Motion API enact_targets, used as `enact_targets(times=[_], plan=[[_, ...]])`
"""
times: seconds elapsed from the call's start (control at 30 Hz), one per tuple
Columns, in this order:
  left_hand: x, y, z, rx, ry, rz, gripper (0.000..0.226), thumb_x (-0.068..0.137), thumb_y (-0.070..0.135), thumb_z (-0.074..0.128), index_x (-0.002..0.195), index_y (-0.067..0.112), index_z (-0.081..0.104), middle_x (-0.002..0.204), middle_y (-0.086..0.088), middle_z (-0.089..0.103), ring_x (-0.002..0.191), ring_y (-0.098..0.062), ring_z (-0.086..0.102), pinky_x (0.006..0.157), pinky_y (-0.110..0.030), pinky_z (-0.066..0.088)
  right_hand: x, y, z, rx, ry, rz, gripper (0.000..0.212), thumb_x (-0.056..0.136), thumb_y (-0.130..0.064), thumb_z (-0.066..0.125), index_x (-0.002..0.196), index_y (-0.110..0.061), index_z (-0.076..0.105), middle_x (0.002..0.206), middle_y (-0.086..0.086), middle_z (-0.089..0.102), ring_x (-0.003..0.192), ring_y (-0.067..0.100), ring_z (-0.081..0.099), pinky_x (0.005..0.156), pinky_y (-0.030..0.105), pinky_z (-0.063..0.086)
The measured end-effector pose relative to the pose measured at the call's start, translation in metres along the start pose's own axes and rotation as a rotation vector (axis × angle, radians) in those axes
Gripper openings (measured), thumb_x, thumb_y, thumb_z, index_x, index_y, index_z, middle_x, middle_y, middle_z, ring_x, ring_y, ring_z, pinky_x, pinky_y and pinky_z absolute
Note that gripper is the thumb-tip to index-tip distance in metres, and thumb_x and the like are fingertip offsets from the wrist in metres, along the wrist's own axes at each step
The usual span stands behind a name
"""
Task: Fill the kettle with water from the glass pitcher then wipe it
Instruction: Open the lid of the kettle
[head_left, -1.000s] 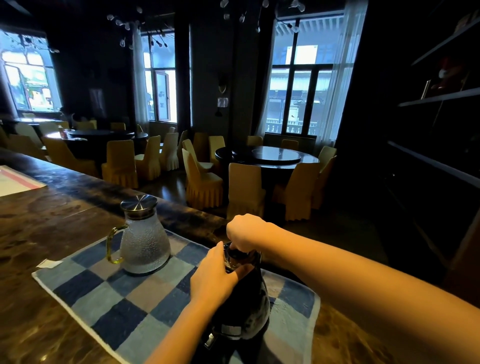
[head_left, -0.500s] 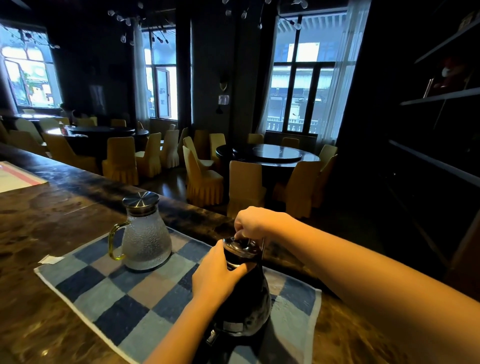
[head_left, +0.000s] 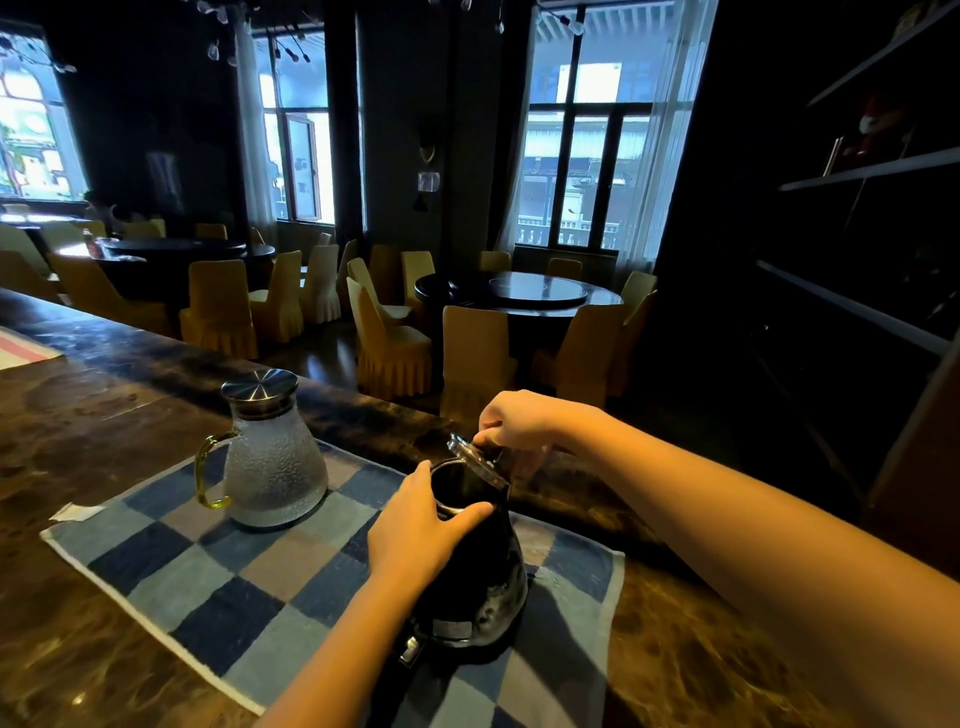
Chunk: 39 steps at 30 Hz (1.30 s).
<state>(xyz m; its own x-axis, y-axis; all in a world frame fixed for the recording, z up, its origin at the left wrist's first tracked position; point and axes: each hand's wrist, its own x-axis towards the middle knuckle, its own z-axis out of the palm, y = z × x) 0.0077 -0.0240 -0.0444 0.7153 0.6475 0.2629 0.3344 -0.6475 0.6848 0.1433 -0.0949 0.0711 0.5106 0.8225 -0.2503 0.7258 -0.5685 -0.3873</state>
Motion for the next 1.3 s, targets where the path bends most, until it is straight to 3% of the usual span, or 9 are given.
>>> enact_targets(times=[0.17, 0.37, 0.57, 0.63, 0.73, 0.97, 1.1, 1.23, 1.3], plan=[[0.001, -0.002, 0.001, 0.023, 0.002, -0.012, 0.073, 0.066, 0.069, 0.059, 0.123, 0.026, 0.043, 0.128, 0.006, 0.056, 0.114, -0.018, 0.055, 0.084, -0.040, 0.051, -0.008, 0.048, -0.012, 0.257, -0.014, 0.076, 0.023, 0.097, -0.023, 0.050, 0.087, -0.005, 0.061, 0.071, 0.004, 0.064, 0.056, 0.013, 0.068, 0.051, 0.029, 0.057], [0.002, -0.003, 0.004, 0.035, 0.033, -0.013, 0.074, 0.064, 0.072, 0.058, 0.122, 0.026, 0.044, 0.125, 0.007, 0.058, 0.113, -0.018, 0.056, 0.080, -0.038, 0.051, -0.022, 0.121, 0.014, 0.071, 0.098, 0.282, 0.024, 0.094, -0.024, 0.056, 0.075, -0.010, 0.060, 0.070, 0.007, 0.062, 0.055, 0.018, 0.065, 0.043, 0.026, 0.052], [0.000, -0.004, 0.006, 0.035, 0.087, 0.025, 0.070, 0.065, 0.070, 0.059, 0.119, 0.028, 0.045, 0.123, 0.006, 0.060, 0.111, -0.019, 0.057, 0.069, -0.028, 0.039, -0.031, 0.173, 0.052, -0.285, 0.095, 0.457, 0.019, 0.092, -0.034, 0.056, 0.092, -0.016, 0.063, 0.086, 0.003, 0.060, 0.079, 0.022, 0.060, 0.064, 0.032, 0.047], [-0.001, -0.003, 0.007, 0.042, 0.105, 0.014, 0.076, 0.065, 0.069, 0.060, 0.127, 0.026, 0.044, 0.128, 0.005, 0.059, 0.115, -0.021, 0.056, 0.070, -0.029, 0.038, -0.034, 0.187, 0.063, -0.314, 0.077, 0.482, 0.021, 0.092, -0.034, 0.055, 0.097, -0.015, 0.063, 0.092, 0.005, 0.062, 0.085, 0.024, 0.062, 0.066, 0.032, 0.048], [-0.003, -0.003, 0.008, 0.032, 0.135, 0.034, 0.073, 0.065, 0.069, 0.060, 0.123, 0.026, 0.046, 0.123, 0.004, 0.062, 0.110, -0.022, 0.059, 0.062, -0.025, 0.036, -0.035, 0.200, 0.075, -0.324, 0.060, 0.513, 0.022, 0.092, -0.033, 0.055, 0.101, -0.015, 0.063, 0.086, 0.001, 0.058, 0.081, 0.021, 0.061, 0.060, 0.030, 0.044], [-0.005, -0.002, 0.008, 0.072, 0.152, 0.053, 0.076, 0.066, 0.069, 0.059, 0.127, 0.025, 0.043, 0.126, 0.004, 0.061, 0.113, -0.023, 0.058, 0.066, -0.026, 0.035, -0.031, 0.210, 0.099, -0.367, 0.066, 0.530, 0.023, 0.091, -0.033, 0.056, 0.104, -0.016, 0.064, 0.092, 0.002, 0.060, 0.091, 0.024, 0.064, 0.066, 0.030, 0.047], [-0.005, -0.003, 0.007, 0.112, 0.136, 0.083, 0.083, 0.070, 0.067, 0.057, 0.137, 0.024, 0.034, 0.137, 0.003, 0.052, 0.124, -0.020, 0.050, 0.079, -0.036, 0.049, -0.031, 0.209, 0.114, -0.391, 0.150, 0.497, 0.023, 0.088, -0.036, 0.058, 0.099, -0.018, 0.063, 0.095, 0.003, 0.065, 0.089, 0.024, 0.064, 0.066, 0.032, 0.049], [-0.007, -0.003, 0.004, 0.111, 0.120, 0.106, 0.085, 0.073, 0.064, 0.057, 0.141, 0.022, 0.028, 0.140, 0.002, 0.049, 0.125, -0.021, 0.049, 0.084, -0.041, 0.050, -0.032, 0.205, 0.119, -0.364, 0.198, 0.562, 0.025, 0.085, -0.044, 0.059, 0.094, -0.021, 0.056, 0.087, -0.002, 0.057, 0.079, 0.018, 0.057, 0.062, 0.029, 0.046], [-0.007, -0.003, 0.003, 0.089, 0.096, 0.114, 0.085, 0.075, 0.063, 0.057, 0.142, 0.021, 0.026, 0.140, 0.002, 0.048, 0.126, -0.021, 0.048, 0.086, -0.042, 0.049, -0.032, 0.203, 0.123, -0.343, 0.266, 0.562, 0.030, 0.084, -0.048, 0.058, 0.100, -0.022, 0.055, 0.089, -0.004, 0.055, 0.081, 0.017, 0.055, 0.062, 0.029, 0.044]])
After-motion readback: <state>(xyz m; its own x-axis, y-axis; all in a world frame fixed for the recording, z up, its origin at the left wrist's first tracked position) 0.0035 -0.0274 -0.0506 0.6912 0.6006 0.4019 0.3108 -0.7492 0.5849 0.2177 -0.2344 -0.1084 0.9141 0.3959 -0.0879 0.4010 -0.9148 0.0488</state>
